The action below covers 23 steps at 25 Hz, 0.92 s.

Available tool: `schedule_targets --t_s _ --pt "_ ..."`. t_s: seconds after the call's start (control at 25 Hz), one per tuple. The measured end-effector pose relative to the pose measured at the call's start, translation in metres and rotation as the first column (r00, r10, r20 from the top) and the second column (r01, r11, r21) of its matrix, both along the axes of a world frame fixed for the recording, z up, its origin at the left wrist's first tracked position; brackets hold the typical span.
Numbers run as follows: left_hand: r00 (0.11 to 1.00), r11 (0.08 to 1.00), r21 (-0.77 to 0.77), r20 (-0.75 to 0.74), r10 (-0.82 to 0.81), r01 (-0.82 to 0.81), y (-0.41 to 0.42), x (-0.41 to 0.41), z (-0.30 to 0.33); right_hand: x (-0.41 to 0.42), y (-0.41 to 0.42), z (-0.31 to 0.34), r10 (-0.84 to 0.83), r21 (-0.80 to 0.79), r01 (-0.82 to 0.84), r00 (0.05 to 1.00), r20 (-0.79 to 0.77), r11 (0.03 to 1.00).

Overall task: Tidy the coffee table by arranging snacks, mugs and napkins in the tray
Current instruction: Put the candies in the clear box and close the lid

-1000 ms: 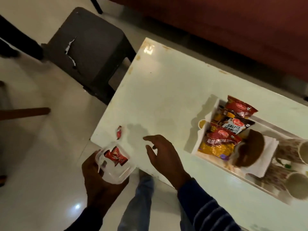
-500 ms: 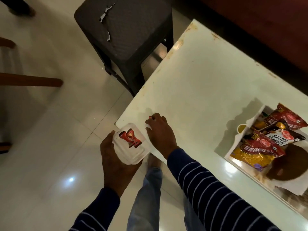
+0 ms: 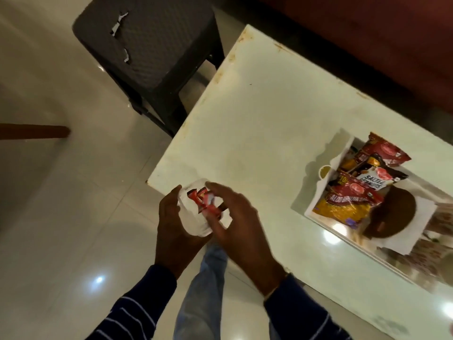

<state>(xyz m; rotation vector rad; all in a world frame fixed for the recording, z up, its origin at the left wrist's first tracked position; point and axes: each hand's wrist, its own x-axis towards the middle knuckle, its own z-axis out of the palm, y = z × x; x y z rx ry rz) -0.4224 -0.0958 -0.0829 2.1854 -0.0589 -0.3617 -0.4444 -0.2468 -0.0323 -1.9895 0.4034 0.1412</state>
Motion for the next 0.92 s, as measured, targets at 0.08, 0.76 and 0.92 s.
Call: schedule_targets --t_s 0.08,0.76,0.92 --pt "0.998 0.997 0.025 0.004 -0.068 0.068 -0.018 -0.009 0.006 -0.023 -0.006 0.008 -0.072 0.01 0.072 0.997 -0.015 0.997" --pt "0.749 0.756 -0.045 -0.104 -0.654 0.653 -0.167 -0.159 0.033 -0.431 -0.295 -0.054 -0.894 -0.626 0.638 0.348 -0.284 0.448" --pt "0.682 0.695 -0.103 -0.139 -0.718 0.711 -0.212 -0.197 0.037 -0.457 -0.35 -0.079 -0.875 -0.633 0.608 0.279 -0.396 0.48"
